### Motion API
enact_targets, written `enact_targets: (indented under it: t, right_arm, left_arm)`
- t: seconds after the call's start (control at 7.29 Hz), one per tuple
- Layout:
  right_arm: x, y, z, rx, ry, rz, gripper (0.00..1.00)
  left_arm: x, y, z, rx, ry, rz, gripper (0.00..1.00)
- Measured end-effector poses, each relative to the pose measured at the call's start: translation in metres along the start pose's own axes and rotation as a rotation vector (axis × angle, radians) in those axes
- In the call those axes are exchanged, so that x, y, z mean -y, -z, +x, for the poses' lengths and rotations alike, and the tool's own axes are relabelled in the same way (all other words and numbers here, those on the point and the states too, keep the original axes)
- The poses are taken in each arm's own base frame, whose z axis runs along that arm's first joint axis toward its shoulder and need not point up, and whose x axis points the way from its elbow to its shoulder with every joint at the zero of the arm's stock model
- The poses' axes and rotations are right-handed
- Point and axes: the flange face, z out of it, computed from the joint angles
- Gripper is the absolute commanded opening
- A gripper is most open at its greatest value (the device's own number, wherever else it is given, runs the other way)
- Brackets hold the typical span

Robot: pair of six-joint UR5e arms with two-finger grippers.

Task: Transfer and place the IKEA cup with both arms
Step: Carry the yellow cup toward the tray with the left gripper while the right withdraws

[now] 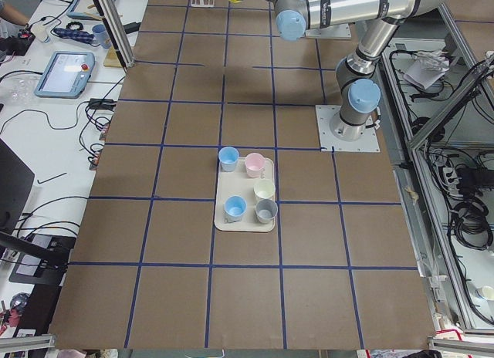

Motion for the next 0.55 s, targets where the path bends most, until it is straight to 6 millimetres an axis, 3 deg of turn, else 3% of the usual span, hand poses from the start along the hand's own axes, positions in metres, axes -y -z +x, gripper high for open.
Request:
enact_targets:
  t: [0.27, 0.55]
  right_arm:
    - [0.003, 0.017, 0.003, -0.242, 0.026, 0.015, 1.0]
    - [-0.007, 0.023, -0.008, -0.536, 0.016, 0.086, 1.0]
  left_arm:
    - [0.02, 0.011, -0.022, 0.241, -0.021, 0.068, 0.0]
    - [0.041, 0.043, -0.053, 0.507, -0.091, 0.039, 0.0]
